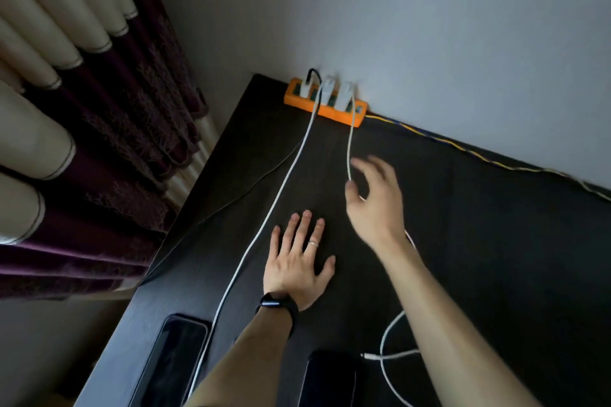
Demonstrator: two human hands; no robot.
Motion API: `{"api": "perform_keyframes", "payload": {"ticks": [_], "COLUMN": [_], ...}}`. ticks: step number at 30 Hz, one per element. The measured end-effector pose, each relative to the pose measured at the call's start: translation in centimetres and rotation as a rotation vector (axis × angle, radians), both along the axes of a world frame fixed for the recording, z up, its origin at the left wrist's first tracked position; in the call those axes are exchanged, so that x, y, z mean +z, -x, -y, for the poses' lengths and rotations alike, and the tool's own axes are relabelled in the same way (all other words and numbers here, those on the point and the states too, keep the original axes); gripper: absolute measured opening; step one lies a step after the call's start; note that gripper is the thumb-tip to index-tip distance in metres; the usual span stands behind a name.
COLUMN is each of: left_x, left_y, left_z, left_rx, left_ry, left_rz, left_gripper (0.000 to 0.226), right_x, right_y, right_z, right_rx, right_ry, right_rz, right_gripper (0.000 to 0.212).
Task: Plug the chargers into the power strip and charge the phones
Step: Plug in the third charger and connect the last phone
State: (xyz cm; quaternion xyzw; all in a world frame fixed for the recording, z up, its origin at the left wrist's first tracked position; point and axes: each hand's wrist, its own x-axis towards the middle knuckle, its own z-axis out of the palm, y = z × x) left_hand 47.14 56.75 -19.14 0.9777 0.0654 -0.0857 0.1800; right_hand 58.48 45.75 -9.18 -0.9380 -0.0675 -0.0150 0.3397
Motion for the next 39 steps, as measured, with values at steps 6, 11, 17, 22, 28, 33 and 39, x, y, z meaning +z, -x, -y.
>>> {"api": "perform_keyframes", "payload": {"ticks": [6, 11, 17, 22, 28, 33, 39], "left_x": [5.2, 11.0, 11.1, 9.0, 7.3, 7.2, 8.6], "left_y": [0.4, 7.4, 18.6, 23.4, 24.5, 24.2, 23.9], "left_z": [-1.2, 0.5, 3.7, 6.1, 8.4, 9.3, 8.5], "left_rx": [-0.177, -0.143, -0.073, 0.099, 0.189, 0.244, 0.454], "left_ry": [-0.014, 0.180, 0.297, 0.218, 0.089, 0.074, 0.415], "left_rz": [-0.233, -0.268, -0.331, -0.417, -0.412, -0.439, -0.416], "left_gripper": [0.064, 0.047, 0.048, 0.079, 0.102, 0.106, 0.110], "right_x": [1.8, 2.1, 1.2, 0.2, -1.9, -3.1, -1.3], "right_y": [18.5, 31.1, 36.1, 31.4, 25.6, 27.1, 30.6], "right_z": [7.8, 11.1, 10.4, 9.4, 9.3, 11.0, 16.0], "right_rx": [-0.160, -0.333, -0.299, -0.166, 0.126, 0.206, 0.071], "right_ry": [-0.026, -0.032, 0.023, 0.147, 0.522, 0.720, 0.614], "right_rz": [-0.193, -0.418, -0.602, -0.391, -0.461, -0.327, -0.100], "right_gripper": [0.025, 0.023, 0.031, 0.039, 0.063, 0.032, 0.014]}}
